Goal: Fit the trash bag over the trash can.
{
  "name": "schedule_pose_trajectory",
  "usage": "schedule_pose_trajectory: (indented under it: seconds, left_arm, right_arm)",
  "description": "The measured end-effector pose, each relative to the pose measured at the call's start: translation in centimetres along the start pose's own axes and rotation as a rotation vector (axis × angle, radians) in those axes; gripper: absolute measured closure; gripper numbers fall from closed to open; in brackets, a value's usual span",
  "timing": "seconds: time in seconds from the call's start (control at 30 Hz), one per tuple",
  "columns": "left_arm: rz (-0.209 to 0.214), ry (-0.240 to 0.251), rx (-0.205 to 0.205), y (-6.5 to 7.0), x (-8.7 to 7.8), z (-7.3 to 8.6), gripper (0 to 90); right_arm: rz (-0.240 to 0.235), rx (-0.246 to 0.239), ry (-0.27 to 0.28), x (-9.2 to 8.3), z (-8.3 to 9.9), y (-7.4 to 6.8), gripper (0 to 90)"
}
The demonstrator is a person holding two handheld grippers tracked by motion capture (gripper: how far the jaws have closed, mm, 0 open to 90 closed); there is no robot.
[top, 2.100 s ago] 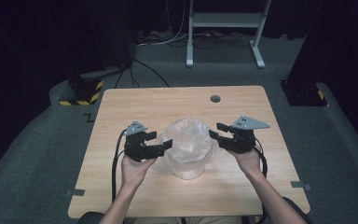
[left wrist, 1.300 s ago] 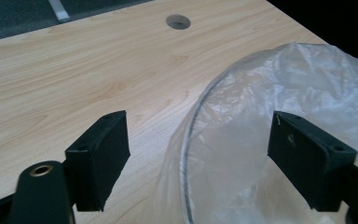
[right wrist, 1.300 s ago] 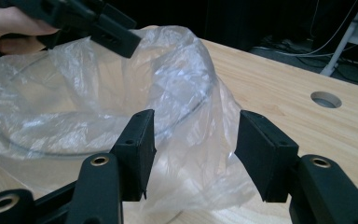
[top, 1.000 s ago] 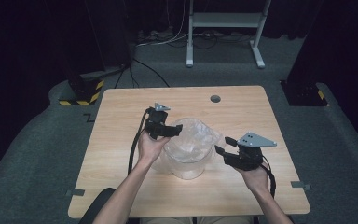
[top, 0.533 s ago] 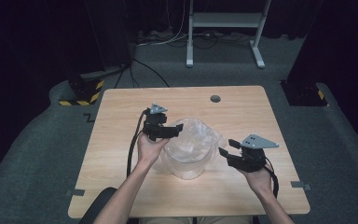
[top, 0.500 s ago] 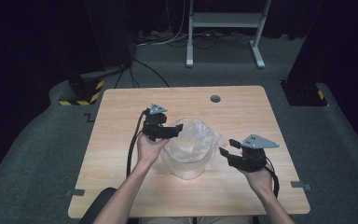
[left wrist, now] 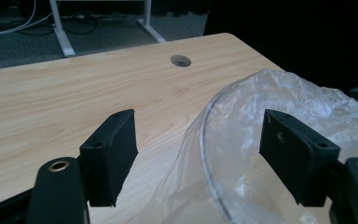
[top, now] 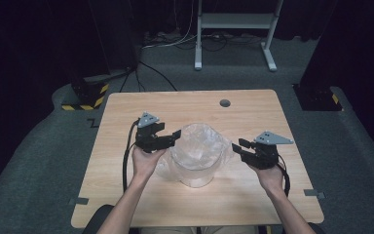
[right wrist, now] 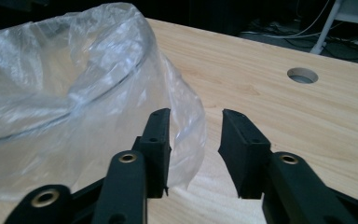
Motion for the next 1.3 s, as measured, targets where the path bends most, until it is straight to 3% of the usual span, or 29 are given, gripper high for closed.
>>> schedule_pose_trajectory:
  seconds: [0.23,0.37,0.4,0.43,0.57,0.8,1.03,1.3]
  left_arm:
    - [-0.060,-0.022,-0.038,-1.7,-1.4,1.7,30.5]
    - [-0.070,-0.035,-0.116,-3.0,-1.8,3.0,33.0]
    - [-0.070,-0.035,-0.116,-3.0,-1.8,3.0,33.8]
    - [-0.059,-0.052,-0.164,-3.6,-2.0,3.8,34.1]
    - [-0.072,-0.060,-0.196,-4.3,-2.4,4.4,34.3]
    - [-0.107,-0.124,-0.185,-4.7,-1.3,6.0,34.8]
    - [-0.139,-0.190,-0.142,-4.7,0.2,7.4,34.7]
    - [-0.158,-0.234,-0.179,-5.2,1.0,8.3,33.9]
  right_arm:
    - [-0.026,0.001,-0.008,1.9,-0.6,0.5,71.1]
    - [-0.052,-0.019,-0.054,3.3,-0.3,0.1,74.5]
    - [-0.052,-0.019,-0.054,3.3,-0.3,0.1,74.5]
    - [-0.074,-0.013,-0.086,4.1,0.0,-0.2,75.1]
    - [-0.095,-0.038,-0.127,5.2,0.4,-0.9,75.5]
    - [-0.100,-0.058,-0.172,6.0,1.0,-1.7,75.6]
    - [-0.091,-0.055,-0.205,6.2,1.8,-1.8,74.1]
    - [-0.078,-0.030,-0.189,5.6,1.8,-1.6,67.2]
Point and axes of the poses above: each handheld gripper's, and its own axes: x roughly forward along the jaws, z roughly out of its underside, y roughly to its right, the point moved 10 cm from there along x, roughly forward along the jaws, and after that the axes turned 9 degrees about -x, right-handed, at the moved point
